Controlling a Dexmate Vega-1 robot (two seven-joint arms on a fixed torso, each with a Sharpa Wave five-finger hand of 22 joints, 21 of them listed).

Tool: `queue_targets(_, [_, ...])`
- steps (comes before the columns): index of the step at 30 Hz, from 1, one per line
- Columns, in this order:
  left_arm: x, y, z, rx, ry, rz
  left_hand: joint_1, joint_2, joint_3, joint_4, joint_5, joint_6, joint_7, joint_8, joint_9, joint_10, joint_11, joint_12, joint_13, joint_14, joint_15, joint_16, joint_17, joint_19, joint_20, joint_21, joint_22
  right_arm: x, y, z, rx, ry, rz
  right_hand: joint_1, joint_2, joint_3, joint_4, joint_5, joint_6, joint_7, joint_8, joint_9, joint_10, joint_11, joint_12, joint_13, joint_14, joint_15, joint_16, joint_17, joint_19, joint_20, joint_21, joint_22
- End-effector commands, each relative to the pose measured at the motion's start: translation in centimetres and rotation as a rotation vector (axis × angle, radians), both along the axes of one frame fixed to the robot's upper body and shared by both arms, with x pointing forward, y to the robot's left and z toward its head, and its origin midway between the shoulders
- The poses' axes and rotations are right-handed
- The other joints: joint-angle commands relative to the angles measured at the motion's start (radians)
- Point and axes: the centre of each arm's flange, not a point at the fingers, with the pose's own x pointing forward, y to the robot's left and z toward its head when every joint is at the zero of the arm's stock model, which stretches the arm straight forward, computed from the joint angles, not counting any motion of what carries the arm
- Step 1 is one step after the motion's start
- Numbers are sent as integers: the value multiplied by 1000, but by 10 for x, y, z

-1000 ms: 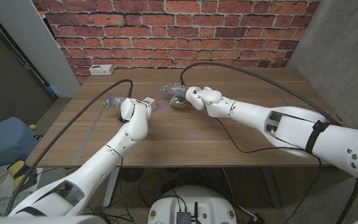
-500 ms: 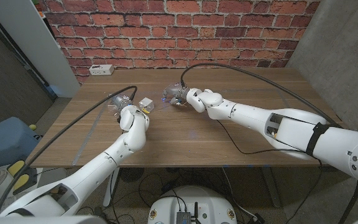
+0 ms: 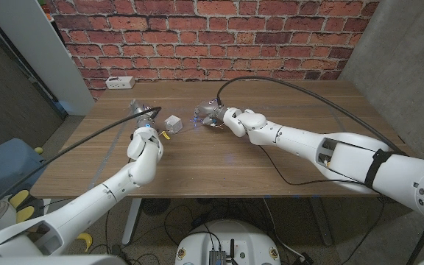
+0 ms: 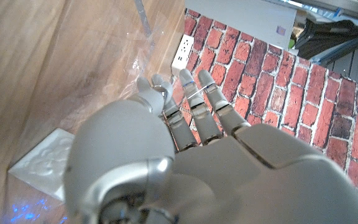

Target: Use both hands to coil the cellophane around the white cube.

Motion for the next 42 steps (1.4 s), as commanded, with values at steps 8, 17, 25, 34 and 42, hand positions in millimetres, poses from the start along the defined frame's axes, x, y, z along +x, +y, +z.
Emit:
queue_targets(8, [-6, 10, 48, 462, -68, -256, -20, 11, 4, -1, -13, 52, -46, -8, 12, 10, -7, -27, 8, 17, -160, -5, 8, -5, -55, 26, -2, 2, -12, -2, 9, 45, 2, -4, 3, -10, 0, -6, -60, 5, -29, 3, -39, 8, -21, 2, -9, -130, -1, 3, 8, -1, 2, 2])
queue_targets(17, [11, -1, 70, 643, -57, -347, -16, 13, 4, -4, -17, 64, -49, -8, 18, 17, -7, -37, 12, 11, -162, -7, 13, -7, -83, 39, -2, 1, -16, -5, -40, 108, -21, -34, -34, -46, 1, -2, -171, 20, -46, 4, -125, 77, -37, 4, -65, -81, -31, -2, -23, 31, -12, 1])
queue_targets(25, [30, -24, 84, 774, -18, -442, -15, 13, 5, -4, -19, 66, -50, -8, 20, 16, -7, -43, 13, 8, -162, -8, 13, -8, -88, 46, -2, -1, -19, -8, -52, 132, -26, -79, -54, -70, 15, 3, -221, 31, -45, 4, -169, 96, -38, 4, -98, -59, -47, -1, -48, 47, -21, 1])
queue_targets(34, [52, -50, 101, 915, 18, -541, -10, 10, 2, -7, -22, 68, -51, -9, 23, 16, -7, -52, 15, -2, -163, -10, 15, -11, -93, 56, -1, -3, -20, -11, -76, 147, -28, -100, -62, -78, 19, 11, -271, 36, -49, 4, -207, 102, -40, 5, -121, -46, -58, 0, -65, 53, -26, 0])
queue_targets(42, [72, -72, 102, 1010, 47, -636, -7, 12, 0, -7, -23, 64, -52, -13, 25, 12, -7, -60, 16, -6, -163, -10, 15, -13, -95, 64, -1, -5, -25, -11, -83, 158, -39, -105, -66, -79, 18, 16, -291, 36, -47, 4, -232, 109, -41, 5, -139, -38, -66, 0, -75, 56, -28, 0])
